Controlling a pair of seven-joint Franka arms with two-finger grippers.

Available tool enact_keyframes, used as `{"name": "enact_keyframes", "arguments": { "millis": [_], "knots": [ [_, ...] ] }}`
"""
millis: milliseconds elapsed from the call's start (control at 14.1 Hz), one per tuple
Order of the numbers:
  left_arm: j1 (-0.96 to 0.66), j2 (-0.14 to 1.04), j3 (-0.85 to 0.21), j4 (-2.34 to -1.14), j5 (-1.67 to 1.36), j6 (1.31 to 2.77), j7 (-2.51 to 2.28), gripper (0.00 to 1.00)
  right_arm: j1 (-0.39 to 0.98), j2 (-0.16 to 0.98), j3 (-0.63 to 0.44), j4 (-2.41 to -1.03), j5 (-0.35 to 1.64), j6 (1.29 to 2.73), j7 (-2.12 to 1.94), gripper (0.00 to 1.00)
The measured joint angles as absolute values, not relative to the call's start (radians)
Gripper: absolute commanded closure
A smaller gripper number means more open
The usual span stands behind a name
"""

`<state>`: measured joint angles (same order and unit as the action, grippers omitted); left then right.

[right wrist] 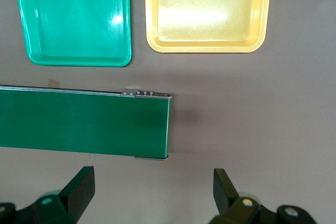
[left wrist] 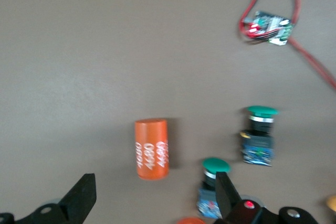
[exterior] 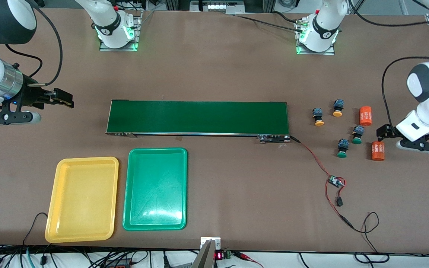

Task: Sort buttons by color to trays
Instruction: 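Reach down and grasp the orange cylinder with the left gripper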

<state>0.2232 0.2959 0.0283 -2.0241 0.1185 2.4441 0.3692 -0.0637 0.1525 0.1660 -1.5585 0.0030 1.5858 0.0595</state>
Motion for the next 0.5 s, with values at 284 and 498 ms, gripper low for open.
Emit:
{"name": "enact_keyframes", "arguments": {
  "millis": [284,498],
  "knots": [
    [0.283,0.434,0.027,-2.026,0.119,2.595,0.435,0.03,-0.064,0.161,0.165,-1.558,0.003,1.586,0.059,0.00],
    [0.308,0.502,0.021,-2.027,0.119,2.625,0.448,0.25,-0.064,0.162,0.165,-1.557,0.003,1.586,0.059,0.00]
  ]
}}
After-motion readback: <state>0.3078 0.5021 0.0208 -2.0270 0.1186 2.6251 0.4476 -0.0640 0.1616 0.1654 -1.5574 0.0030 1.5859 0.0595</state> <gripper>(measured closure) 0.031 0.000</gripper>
